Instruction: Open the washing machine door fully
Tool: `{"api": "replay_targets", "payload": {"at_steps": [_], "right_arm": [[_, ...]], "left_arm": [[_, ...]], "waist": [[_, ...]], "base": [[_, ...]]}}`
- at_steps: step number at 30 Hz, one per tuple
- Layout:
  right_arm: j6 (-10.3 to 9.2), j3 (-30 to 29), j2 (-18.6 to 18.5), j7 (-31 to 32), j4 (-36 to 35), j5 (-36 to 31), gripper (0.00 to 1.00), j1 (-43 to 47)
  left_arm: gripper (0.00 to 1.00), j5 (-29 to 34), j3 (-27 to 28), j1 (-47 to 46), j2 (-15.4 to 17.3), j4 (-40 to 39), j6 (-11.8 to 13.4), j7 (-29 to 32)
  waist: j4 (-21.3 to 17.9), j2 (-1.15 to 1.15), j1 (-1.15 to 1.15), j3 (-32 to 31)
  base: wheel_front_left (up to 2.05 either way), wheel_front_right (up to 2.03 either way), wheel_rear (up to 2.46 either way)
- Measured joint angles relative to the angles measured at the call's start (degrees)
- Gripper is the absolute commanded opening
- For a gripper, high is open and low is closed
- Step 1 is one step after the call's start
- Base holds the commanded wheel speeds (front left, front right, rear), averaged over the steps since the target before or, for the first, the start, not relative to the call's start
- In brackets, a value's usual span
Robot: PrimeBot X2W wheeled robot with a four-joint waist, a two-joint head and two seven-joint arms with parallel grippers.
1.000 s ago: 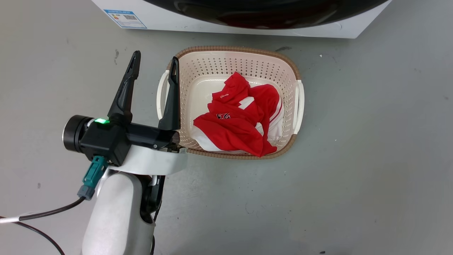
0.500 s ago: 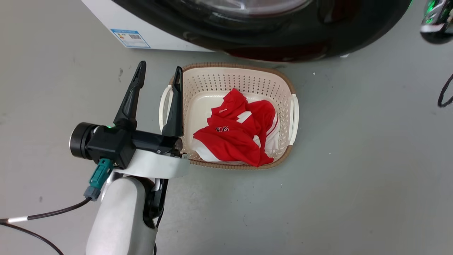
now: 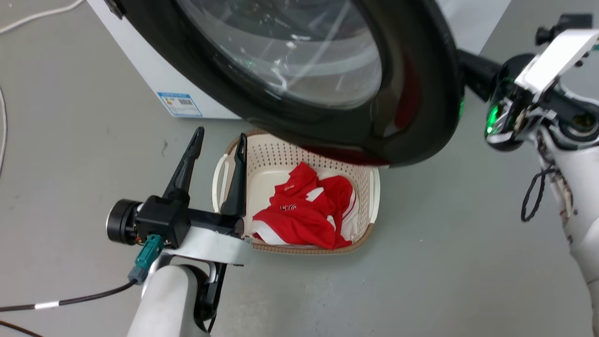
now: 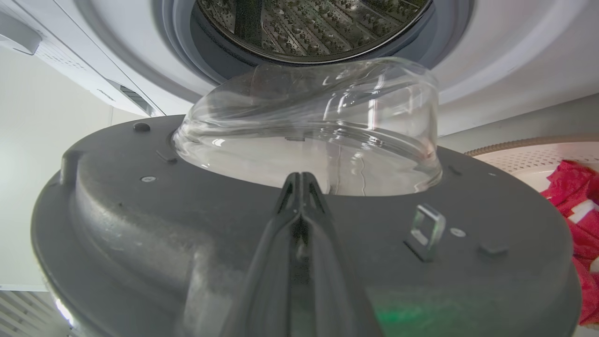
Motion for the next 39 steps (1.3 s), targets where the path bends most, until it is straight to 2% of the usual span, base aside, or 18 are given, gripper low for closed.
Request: {"api": "replay_targets", "payload": {"at_steps": [15, 29, 32, 39], "right_arm": [[-0.01, 3.6, 5.0, 2.8, -7.6, 2.3, 0.0, 13.5], [0.0, 7.0, 9.5, 3.3, -14.1, 2.5, 0.0, 19.6], [0.0, 6.7, 9.6, 1.4, -14.5, 2.0, 0.0, 20.4], [0.0, 3.5, 9.5, -9.4, -15.5, -2.1, 0.0, 23.2]], "left_arm": [[1.0, -0.5, 0.0, 6.6, 0.0, 1.8, 0.5, 0.0], [1.0, -0.5, 0.3, 7.6, 0.0, 2.1, 0.5, 0.0], [1.0, -0.6, 0.2, 7.9, 0.0, 2.1, 0.8, 0.0], [1.0, -0.7, 0.3, 8.7, 0.0, 2.1, 1.1, 0.0]], "waist": [[-1.3, 0.0, -0.01, -9.9], [-1.9, 0.0, -0.02, -12.0], [-1.9, 0.0, -0.01, -12.4], [-2.3, 0.0, -0.01, -12.7]], "base": [[0.0, 0.0, 0.0], [0.0, 0.0, 0.0], [0.0, 0.0, 0.0], [0.0, 0.0, 0.0]]}}
